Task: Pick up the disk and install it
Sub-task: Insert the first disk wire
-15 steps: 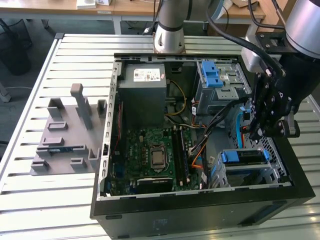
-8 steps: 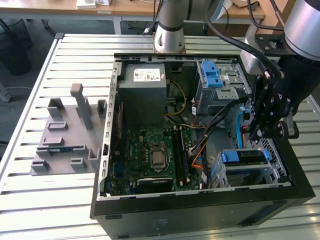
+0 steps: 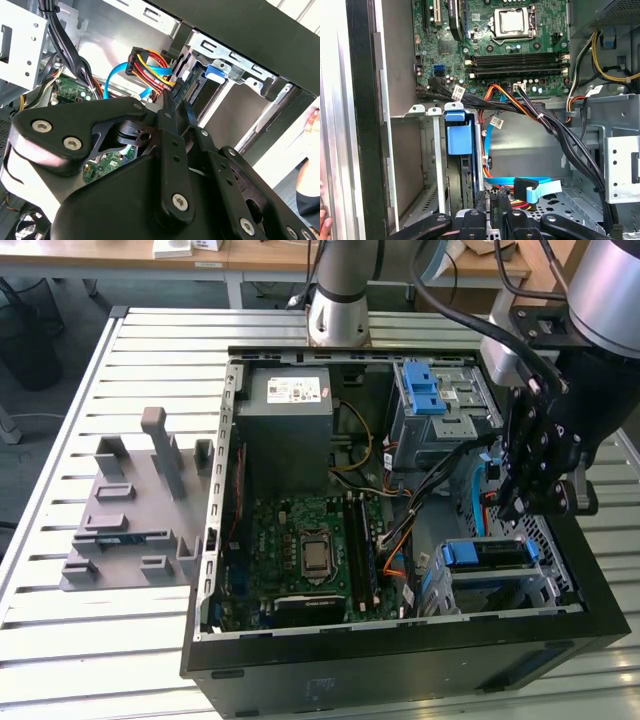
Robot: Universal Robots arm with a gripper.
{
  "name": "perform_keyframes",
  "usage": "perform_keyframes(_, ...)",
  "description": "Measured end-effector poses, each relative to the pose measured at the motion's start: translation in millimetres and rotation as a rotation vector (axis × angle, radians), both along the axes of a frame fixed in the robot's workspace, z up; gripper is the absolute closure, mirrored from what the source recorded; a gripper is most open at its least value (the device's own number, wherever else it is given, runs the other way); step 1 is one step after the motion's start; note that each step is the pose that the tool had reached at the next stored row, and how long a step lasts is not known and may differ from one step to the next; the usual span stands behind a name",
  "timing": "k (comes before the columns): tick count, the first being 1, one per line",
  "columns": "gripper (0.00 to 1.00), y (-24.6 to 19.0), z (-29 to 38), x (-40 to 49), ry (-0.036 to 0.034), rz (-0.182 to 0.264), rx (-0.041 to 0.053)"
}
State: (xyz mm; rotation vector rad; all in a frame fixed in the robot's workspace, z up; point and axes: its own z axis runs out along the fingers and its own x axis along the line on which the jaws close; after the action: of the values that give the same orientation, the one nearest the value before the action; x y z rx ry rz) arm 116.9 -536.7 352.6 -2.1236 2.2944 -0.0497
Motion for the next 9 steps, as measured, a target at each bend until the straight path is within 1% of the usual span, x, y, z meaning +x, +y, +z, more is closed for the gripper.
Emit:
perform_keyframes(4, 0.76, 2.0, 1.3, 0.0, -0.0001, -0.001, -0.0034)
perform_keyframes(9, 0.76, 4.7, 1.4, 0.0, 0.0, -0.001, -0.0113)
